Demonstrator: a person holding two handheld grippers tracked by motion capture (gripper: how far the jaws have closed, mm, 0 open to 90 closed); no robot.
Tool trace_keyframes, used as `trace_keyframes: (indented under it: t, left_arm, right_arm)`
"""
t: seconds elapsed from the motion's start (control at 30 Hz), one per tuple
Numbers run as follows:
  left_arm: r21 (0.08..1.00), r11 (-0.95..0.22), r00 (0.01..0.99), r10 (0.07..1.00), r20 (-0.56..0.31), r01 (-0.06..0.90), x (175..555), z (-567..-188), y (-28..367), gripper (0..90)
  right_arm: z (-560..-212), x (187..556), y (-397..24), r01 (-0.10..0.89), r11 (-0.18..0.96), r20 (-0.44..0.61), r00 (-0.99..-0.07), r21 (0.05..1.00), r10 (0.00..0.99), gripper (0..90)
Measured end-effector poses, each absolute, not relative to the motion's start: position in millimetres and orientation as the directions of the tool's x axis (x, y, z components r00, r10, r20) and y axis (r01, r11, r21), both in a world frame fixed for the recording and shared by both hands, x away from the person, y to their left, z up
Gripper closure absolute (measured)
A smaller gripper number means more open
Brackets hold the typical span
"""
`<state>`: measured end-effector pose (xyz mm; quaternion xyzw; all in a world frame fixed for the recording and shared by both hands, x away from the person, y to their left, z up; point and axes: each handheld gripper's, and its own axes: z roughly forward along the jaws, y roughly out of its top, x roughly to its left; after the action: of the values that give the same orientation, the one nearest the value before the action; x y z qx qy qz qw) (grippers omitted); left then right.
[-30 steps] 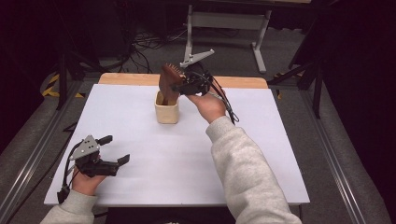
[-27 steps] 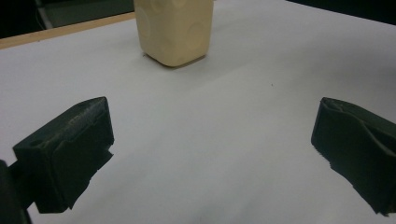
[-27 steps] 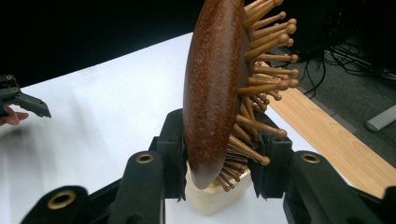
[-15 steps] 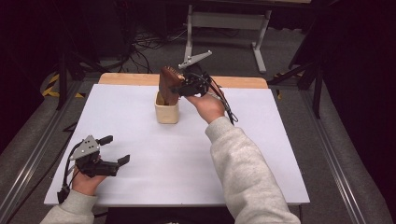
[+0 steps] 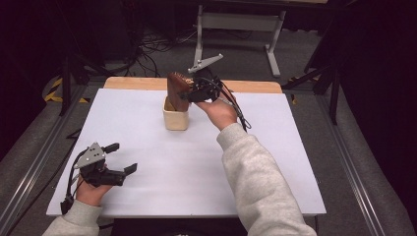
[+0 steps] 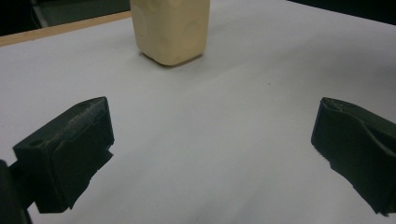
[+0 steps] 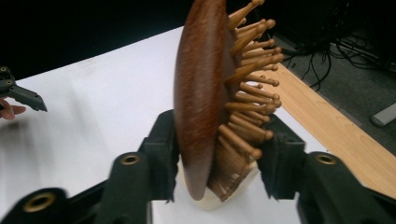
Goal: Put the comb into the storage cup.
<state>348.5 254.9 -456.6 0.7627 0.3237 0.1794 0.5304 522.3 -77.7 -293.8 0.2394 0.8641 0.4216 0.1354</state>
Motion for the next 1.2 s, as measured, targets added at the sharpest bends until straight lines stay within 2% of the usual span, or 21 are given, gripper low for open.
trace_keyframes:
  t: [0.03, 0.13, 0.17, 0.23, 0.27, 0.3, 0.7, 1.2]
  left_arm:
    - [0.925, -0.228, 0.726, 0.684, -0.07, 0.303, 348.5, -456.6, 254.9, 0.3]
    - [0.926, -0.226, 0.726, 0.684, -0.071, 0.303, 348.4, -456.6, 254.9, 0.3]
    - [0.927, -0.225, 0.727, 0.683, -0.071, 0.301, 348.5, -456.5, 254.9, 0.3]
    - [0.928, -0.224, 0.725, 0.685, -0.068, 0.298, 348.0, -456.0, 255.1, 0.3]
    - [0.928, -0.224, 0.725, 0.685, -0.068, 0.298, 348.0, -456.0, 255.1, 0.3]
    - [0.928, -0.223, 0.725, 0.686, -0.068, 0.298, 348.0, -456.0, 255.2, 0.3]
    - [0.927, -0.226, 0.724, 0.686, -0.068, 0.301, 347.7, -456.7, 255.8, 0.3]
    - [0.928, -0.216, 0.72, 0.69, -0.075, 0.304, 350.4, -455.9, 260.1, 0.2]
  right_arm:
    - [-293.8, 522.3, -77.7, 0.299, 0.53, -0.032, -0.849, 0.793, 0.528, 46.2]
    - [-289.1, 522.9, -83.6, 0.295, 0.443, 0.037, -0.863, 0.847, 0.504, 25.0]
    - [-283.5, 520.4, -85.8, 0.258, 0.411, 0.033, -0.876, 0.875, 0.481, 13.0]
    - [-278.1, 516.1, -86.9, 0.218, 0.396, 0.008, -0.885, 0.892, 0.466, 5.8]
    - [-278.1, 516.1, -86.9, 0.218, 0.396, 0.008, -0.885, 0.892, 0.466, 5.8]
    - [-273.5, 510.2, -87.1, 0.169, 0.414, -0.051, -0.881, 0.894, 0.47, 1.4]
    - [-249.5, 479.5, -114.7, 0.083, 0.403, -0.14, -0.858, 0.911, 0.494, 0.2]
    - [-253.0, 439.6, -176.1, 0.07, 0.361, -0.141, -0.838, 0.93, 0.527, 0.1]
